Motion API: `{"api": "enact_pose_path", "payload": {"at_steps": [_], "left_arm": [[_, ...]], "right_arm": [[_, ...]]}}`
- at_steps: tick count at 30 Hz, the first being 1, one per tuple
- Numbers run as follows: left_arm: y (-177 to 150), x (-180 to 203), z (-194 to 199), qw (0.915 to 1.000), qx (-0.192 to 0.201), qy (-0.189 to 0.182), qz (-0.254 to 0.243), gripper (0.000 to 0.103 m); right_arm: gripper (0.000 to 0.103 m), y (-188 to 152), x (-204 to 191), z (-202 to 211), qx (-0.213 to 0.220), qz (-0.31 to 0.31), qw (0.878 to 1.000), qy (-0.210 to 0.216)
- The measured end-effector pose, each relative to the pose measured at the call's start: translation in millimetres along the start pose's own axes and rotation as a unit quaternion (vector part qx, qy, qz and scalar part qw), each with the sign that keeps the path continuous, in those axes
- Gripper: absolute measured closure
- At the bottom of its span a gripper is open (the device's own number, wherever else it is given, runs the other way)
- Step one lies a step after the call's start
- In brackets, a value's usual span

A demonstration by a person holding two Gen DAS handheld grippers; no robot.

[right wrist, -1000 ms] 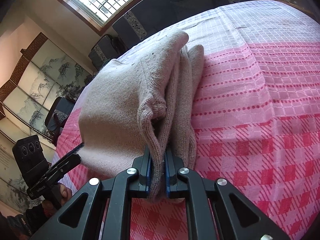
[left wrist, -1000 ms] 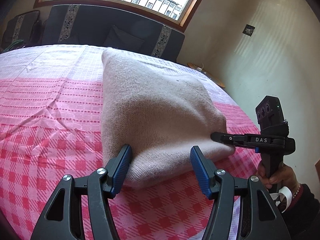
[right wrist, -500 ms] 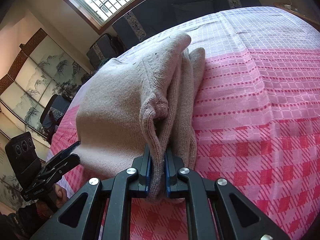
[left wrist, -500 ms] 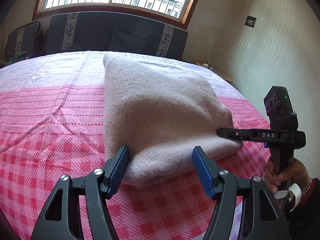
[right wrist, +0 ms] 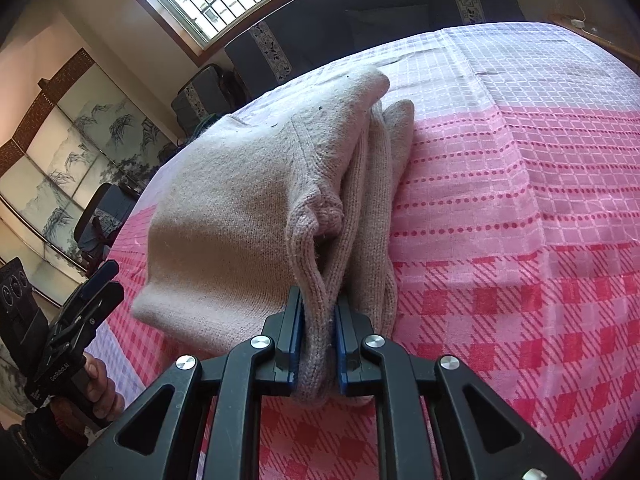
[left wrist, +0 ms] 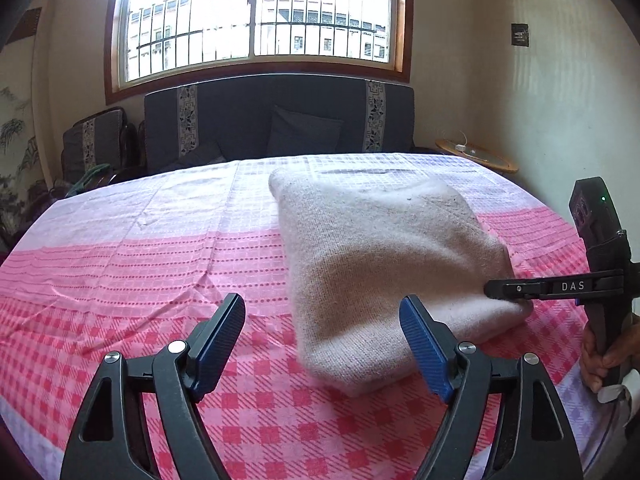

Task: Fold small clothes

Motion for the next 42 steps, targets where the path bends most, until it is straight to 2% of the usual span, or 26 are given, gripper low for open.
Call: {"api": "enact_pose_path", "payload": {"at_steps": [4,9,11,12,14,17,20,21,26,27,29,33,37,38,39,42], "left_arm": [[11.4,-18.7,-4.1,0.9997,-0.003,0.023,0.001,0.019],[20.7,-34.0,-16.2,0.9989,-0.019,0.043,-0.005,0.018],[22.9,-37.3,-21.3,0.9986,-0.023,0.047,-0.007,0.018],[24.2,-38.2,-24.5,0.9987,-0.027,0.043,-0.007,0.018],[25.5,-35.7,-33.3,0.9987,-0.045,0.022,-0.007,0.018],[28.4,-32.7,-50.9,0.9948,-0.09,-0.047,0.008,0.018],[31.7,-34.0,-71.3,0.9808,-0.141,-0.127,0.045,0.018],[34.6,-36.2,-77.0,0.9767,-0.147,-0.145,0.058,0.018],[46.6,-51.5,-98.8,0.9594,-0.165,-0.203,0.105,0.018],[47.6,-52.0,-102.5,0.9539,-0.169,-0.221,0.113,0.018],[46.1,-46.6,-109.7,0.9355,-0.185,-0.271,0.131,0.018],[44.8,-36.3,-124.8,0.9151,-0.203,-0.318,0.142,0.018],[44.7,-23.3,-135.3,0.8882,-0.222,-0.371,0.154,0.018],[43.2,-17.7,-135.6,0.8844,-0.228,-0.38,0.148,0.018],[43.5,-12.8,-135.1,0.8885,-0.225,-0.377,0.133,0.018],[43.2,-2.3,-135.1,0.8923,-0.222,-0.379,0.105,0.018]], "right_arm": [[0.076,-2.3,-5.7,9.9,0.016,0.002,1.0,0.005],[0.07,6.1,0.3,37.0,0.057,-0.017,0.998,0.023],[0.05,12.2,3.7,41.6,0.059,-0.024,0.998,0.029],[0.033,15.6,5.1,43.5,0.063,-0.025,0.997,0.029],[0.03,23.4,7.5,45.1,0.068,-0.027,0.997,0.029],[0.03,31.8,10.6,36.8,0.05,-0.037,0.997,0.046],[0.03,39.6,16.8,23.4,0.027,-0.04,0.997,0.056],[0.03,41.9,20.6,18.6,0.019,-0.046,0.997,0.06],[0.03,56.7,34.2,0.9,-0.007,-0.056,0.996,0.071],[0.03,58.6,34.5,-1.1,-0.011,-0.059,0.995,0.085],[0.03,59.8,32.7,-8.7,-0.032,-0.067,0.99,0.12],[0.031,63.0,30.5,-23.9,-0.056,-0.056,0.988,0.129],[0.03,68.2,23.5,-32.9,-0.073,-0.039,0.986,0.146],[0.03,67.7,20.6,-35.5,-0.078,-0.035,0.984,0.155],[0.03,67.9,18.1,-37.8,-0.082,-0.032,0.982,0.164],[0.028,66.2,11.1,-38.7,-0.082,-0.016,0.98,0.179]]}}
Point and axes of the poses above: each gripper's, at about its wrist camera, not at the fingertips, and z roughly against the way its jaws point, x to its right, y to its top, the point moved 10 cm from there along -z, roughly the way its jaws point, and after that the axes turned 6 degrees about -x, right-handed, at the moved point
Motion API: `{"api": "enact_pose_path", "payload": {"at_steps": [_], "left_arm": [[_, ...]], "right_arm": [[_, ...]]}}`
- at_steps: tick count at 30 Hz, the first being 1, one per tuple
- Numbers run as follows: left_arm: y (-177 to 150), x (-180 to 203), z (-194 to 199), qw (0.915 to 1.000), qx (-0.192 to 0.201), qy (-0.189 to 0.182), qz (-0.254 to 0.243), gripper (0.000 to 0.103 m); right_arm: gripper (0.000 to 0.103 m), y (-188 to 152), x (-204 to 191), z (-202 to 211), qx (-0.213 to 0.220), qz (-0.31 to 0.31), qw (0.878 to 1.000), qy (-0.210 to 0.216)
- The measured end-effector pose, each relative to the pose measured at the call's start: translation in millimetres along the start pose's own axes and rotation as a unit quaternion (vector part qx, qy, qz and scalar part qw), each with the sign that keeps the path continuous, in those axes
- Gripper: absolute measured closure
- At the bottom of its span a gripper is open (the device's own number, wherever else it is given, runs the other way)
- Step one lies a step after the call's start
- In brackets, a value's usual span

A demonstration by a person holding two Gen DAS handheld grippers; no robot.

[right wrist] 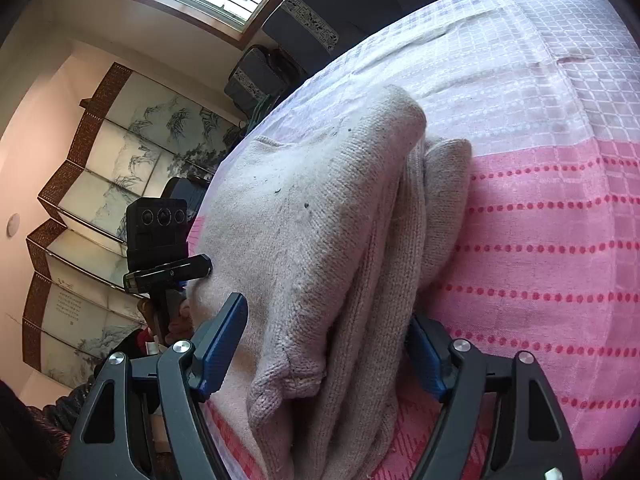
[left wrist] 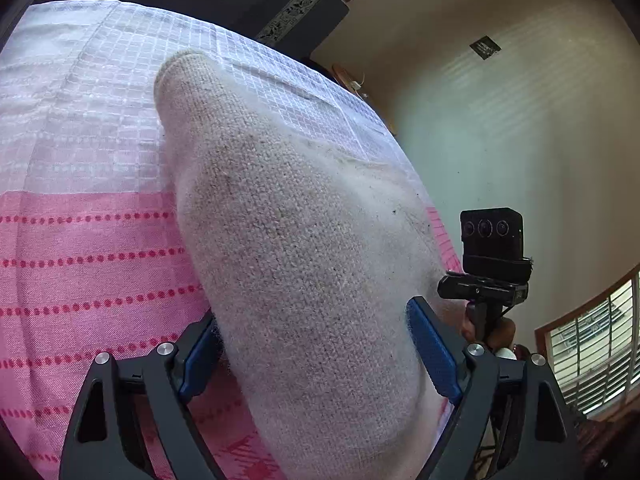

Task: Fold small clothes

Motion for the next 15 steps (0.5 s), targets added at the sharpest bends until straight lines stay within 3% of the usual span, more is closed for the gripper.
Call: {"api": "enact_pose_path", "payload": {"at_steps": [3,6,8,9,12,15], "left_arm": [[1.8,2.4,0.6,1.0,0.006,0.004,0.007,0.018],[-1.0,5.3,0.5,0.9997,0.018,0.012,0.009,0.018],[-3.5,4.3,-1.7,0.9988,0.029,0.039,0.011,0.027],[-4.5,3.7,-2.8,0.9978,0.029,0.059,0.006,0.039],[-6.1,9.6,-0.2,0.9945,0.049,0.093,-0.005,0.049],[-8.2,16.7,2.9,0.9913,0.063,0.114,-0.014,0.053]], "right_arm": [[0.028,3.8,-3.1,-0.5,0.011,0.005,1.0,0.016],[0.031,3.6,-3.1,-4.4,0.021,0.01,1.0,-0.002],[0.051,0.4,-1.3,-7.2,0.019,0.01,1.0,-0.021],[0.057,4.1,0.8,-7.1,0.019,-0.001,1.0,-0.019],[0.062,9.2,-1.6,-6.8,0.03,-0.001,0.999,-0.027],[0.065,10.4,-8.8,-1.6,0.05,-0.017,0.998,-0.019]]}}
Point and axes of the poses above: each gripper's, at about its wrist camera, not at the fingertips, and z roughly against the way its jaws point, x to its right, y to its top, the point moved 10 cm from there along -z, roughly the way its jaws point, and after that the axes turned 6 degrees about -x, right-handed, at the moved point
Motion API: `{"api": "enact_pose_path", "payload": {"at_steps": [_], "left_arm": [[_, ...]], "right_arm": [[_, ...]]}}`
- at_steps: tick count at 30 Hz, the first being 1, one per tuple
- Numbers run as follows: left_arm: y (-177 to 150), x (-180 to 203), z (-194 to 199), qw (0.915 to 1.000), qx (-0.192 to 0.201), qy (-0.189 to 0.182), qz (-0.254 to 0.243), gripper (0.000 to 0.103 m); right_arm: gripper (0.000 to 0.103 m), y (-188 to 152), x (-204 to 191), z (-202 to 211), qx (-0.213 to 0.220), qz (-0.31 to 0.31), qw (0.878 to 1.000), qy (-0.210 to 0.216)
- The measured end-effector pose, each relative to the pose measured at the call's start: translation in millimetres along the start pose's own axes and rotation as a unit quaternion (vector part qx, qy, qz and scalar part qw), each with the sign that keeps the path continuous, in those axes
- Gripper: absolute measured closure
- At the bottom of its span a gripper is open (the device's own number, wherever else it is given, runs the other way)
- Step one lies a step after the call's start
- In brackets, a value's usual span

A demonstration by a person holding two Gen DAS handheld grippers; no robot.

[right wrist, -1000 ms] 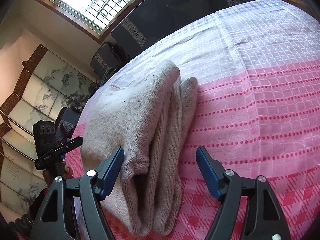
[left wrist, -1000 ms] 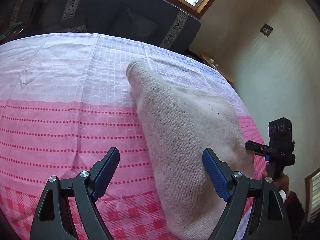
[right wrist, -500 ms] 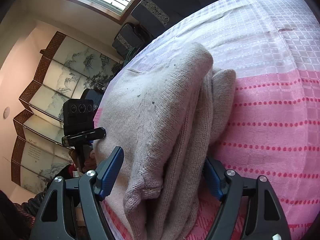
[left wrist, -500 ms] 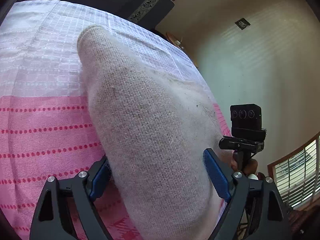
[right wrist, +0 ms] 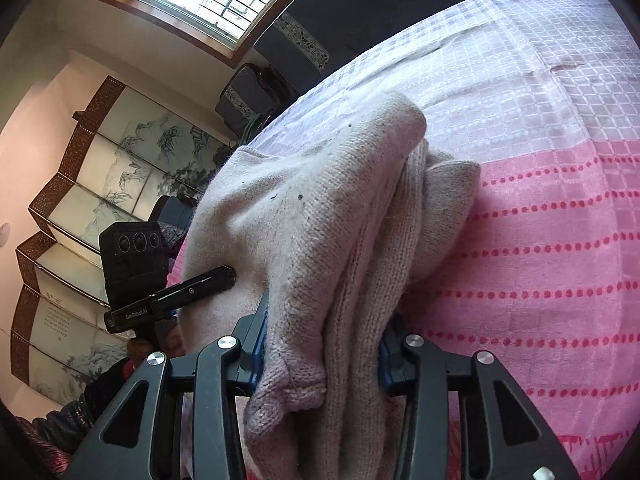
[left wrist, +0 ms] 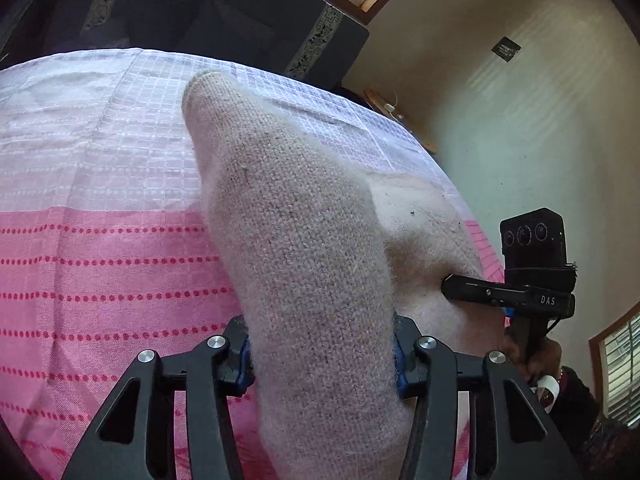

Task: Fold small clothes

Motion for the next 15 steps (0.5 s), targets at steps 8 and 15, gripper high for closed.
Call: {"api": "enact_pose_path", "payload": {"at_steps": [8,15], "left_arm": [[-17.2,16.9,36.5,0.9984,0.016,0.049,-0.023,0.054],[-35.8,17.8,80.8,0.9924,0.028,0.111,-0.044,0.054]], "right_arm": [[0.066,-10.6,-42.1,10.3,0.028,0.004,0.999,0.022],[0.066,-32.0,-75.7,5.4,0.031,0.009,0.999,0.043]]}}
Point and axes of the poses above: each gripper's, at about its wrist camera, not at the fingertips, and z roughly against the way its jaws point, x to its right, y to its top, the point moved 10 cm from there along -z, roughly the way its jaws point, and after that the axes turned 6 degrees about -x, right-handed, at the moved point
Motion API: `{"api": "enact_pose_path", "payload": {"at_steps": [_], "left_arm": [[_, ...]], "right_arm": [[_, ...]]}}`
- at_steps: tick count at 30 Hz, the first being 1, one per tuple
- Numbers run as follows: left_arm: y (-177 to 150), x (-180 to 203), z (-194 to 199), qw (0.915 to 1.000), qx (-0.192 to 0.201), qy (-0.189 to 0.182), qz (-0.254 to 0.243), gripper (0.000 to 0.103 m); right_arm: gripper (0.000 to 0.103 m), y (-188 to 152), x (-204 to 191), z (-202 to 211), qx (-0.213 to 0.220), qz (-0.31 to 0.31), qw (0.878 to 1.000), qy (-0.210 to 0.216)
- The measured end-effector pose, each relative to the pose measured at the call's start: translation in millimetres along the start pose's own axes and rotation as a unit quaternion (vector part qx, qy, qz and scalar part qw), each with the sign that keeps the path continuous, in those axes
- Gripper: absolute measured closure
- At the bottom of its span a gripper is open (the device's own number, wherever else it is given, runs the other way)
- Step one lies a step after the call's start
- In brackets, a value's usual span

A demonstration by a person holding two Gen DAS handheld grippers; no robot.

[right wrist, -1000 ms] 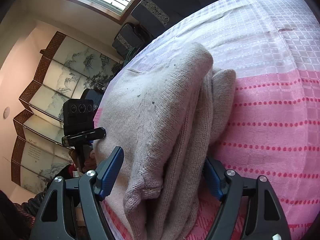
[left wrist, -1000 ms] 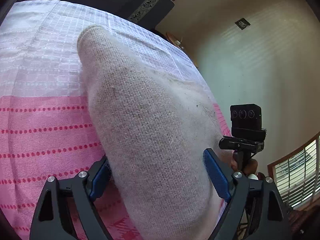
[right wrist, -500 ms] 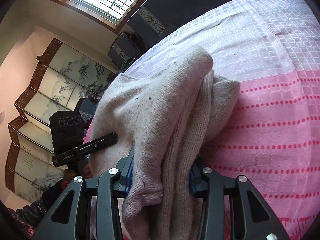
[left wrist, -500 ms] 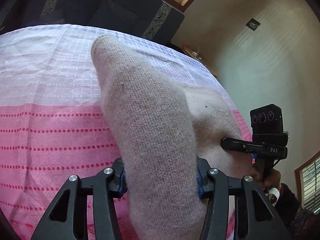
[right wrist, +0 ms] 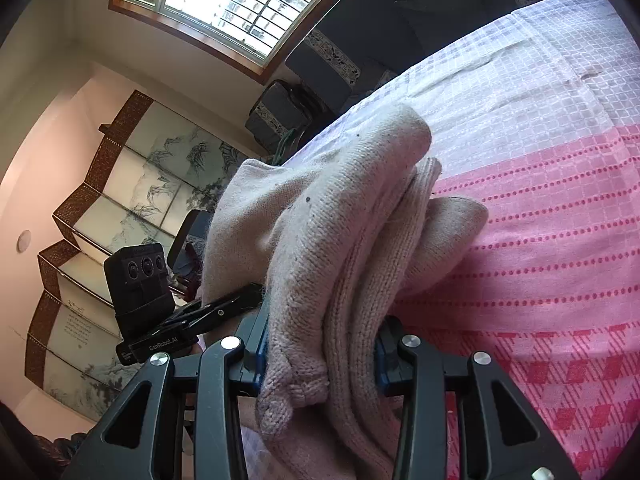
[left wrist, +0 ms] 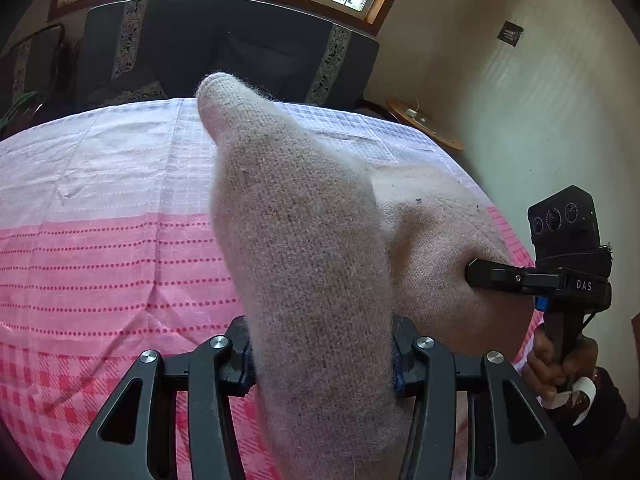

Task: Fold small clothes

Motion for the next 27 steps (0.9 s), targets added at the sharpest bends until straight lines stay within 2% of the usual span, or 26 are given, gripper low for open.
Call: {"api": "enact_pose_path", "payload": {"at_steps": [3,9,27], "left_arm": [[-9.2,-0.9,15.3,0.9996,0.006,0.024,-0.009,0.054],[-31.0,-8.4,42.7,0.9988,0.017,0.046,-0.011,0.054],[-90.7,-22.1,79.7,0.9977,0.012,0.067,-0.006,0.054]], "right_arm": [[0.066,-10.8,-11.8,-5.1,-0.003,0.003,1.0,0.004],[0.066,-26.9,-30.8,-11.1,-0.002,0.002,1.0,0.02],[0.066,-61.1,-58.1,-31.6,-0.017,-0.006,1.0,0.026]]}}
Point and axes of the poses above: each gripper's, at about its wrist camera, not at the fingertips, and z roughly against the way its jaws point, x to its right, y to its top, the point moved 10 cm from there along -z, roughly the way its jaws point, and after that the axes turned 6 degrees about -x, right-handed, at the moved point
